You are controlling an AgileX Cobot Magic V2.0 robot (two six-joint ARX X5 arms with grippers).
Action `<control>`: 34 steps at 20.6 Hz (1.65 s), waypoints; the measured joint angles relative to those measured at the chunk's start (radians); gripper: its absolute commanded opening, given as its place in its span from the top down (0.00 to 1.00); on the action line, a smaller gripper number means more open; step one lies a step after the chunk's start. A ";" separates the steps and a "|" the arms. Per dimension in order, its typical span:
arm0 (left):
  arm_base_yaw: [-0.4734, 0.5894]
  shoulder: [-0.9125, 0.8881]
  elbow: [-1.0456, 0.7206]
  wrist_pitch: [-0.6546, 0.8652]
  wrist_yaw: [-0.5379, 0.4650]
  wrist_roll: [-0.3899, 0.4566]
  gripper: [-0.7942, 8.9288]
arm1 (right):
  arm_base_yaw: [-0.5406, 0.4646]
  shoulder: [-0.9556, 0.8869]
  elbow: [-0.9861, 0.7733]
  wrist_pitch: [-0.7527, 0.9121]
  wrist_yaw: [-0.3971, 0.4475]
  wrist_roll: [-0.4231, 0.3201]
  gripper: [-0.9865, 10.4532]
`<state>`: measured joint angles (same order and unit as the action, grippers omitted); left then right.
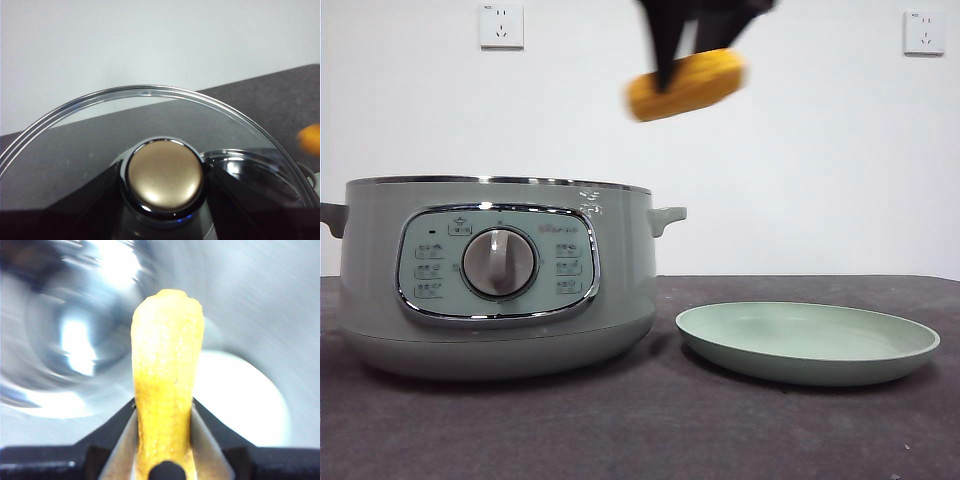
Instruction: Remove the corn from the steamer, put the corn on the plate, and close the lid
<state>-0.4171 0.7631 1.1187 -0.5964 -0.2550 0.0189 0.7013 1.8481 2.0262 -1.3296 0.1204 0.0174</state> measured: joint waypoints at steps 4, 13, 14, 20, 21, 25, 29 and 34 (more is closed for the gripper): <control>0.000 0.046 0.000 0.045 0.005 0.000 0.93 | -0.084 -0.043 -0.034 -0.027 0.040 0.057 0.92; 0.000 0.053 0.000 0.061 0.056 0.000 0.93 | -0.090 -0.136 -0.538 0.310 0.056 0.155 0.92; 0.000 0.053 0.000 0.061 0.055 0.000 0.93 | -0.086 -0.153 -0.600 0.383 0.068 0.159 0.92; 0.000 0.053 0.000 0.062 0.070 0.000 0.93 | -0.088 -0.162 -0.890 0.715 0.090 0.171 0.92; 0.000 0.053 0.000 0.062 0.084 0.000 0.93 | -0.089 -0.162 -0.915 0.743 0.089 0.174 0.92; -0.001 0.053 0.000 0.062 0.108 0.000 0.93 | -0.107 -0.162 -0.954 0.780 0.078 0.174 0.91; -0.001 0.053 0.000 0.059 0.107 0.000 0.93 | -0.160 -0.162 -0.958 0.774 -0.027 0.174 0.79; -0.001 0.054 0.000 0.059 0.108 0.000 0.93 | -0.198 -0.162 -0.961 0.769 -0.033 0.170 0.71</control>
<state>-0.4183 0.8169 1.1187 -0.5377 -0.1474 0.0189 0.5030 1.6863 1.0653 -0.5606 0.0875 0.1871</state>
